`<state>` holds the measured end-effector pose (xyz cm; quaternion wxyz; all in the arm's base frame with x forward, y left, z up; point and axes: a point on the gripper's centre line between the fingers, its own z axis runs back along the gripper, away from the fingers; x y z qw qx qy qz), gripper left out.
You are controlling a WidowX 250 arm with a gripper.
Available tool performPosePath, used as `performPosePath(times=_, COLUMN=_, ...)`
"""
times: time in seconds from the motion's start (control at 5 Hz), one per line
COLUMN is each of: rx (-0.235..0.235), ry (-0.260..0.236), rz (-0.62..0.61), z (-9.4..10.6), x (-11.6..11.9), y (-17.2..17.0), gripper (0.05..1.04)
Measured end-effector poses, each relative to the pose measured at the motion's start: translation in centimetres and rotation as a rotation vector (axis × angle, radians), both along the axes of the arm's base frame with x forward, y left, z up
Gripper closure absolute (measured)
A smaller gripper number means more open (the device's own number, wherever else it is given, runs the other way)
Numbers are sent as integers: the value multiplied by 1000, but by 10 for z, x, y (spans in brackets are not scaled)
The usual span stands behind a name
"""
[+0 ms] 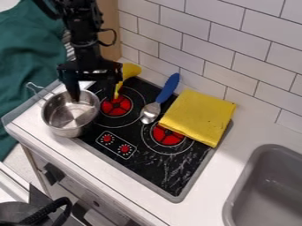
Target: Move the silver pot to the left bottom of the stove
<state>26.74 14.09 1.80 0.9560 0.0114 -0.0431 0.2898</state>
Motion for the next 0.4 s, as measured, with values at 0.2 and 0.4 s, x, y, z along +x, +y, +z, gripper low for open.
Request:
performPosePath(times=0.2, rx=33, ry=-55, rz=-110, z=14, x=4, y=-6, gripper=72)
performPosePath(times=0.4, rx=15, ry=-75, rz=-172, z=15, x=7, y=-11, gripper=73)
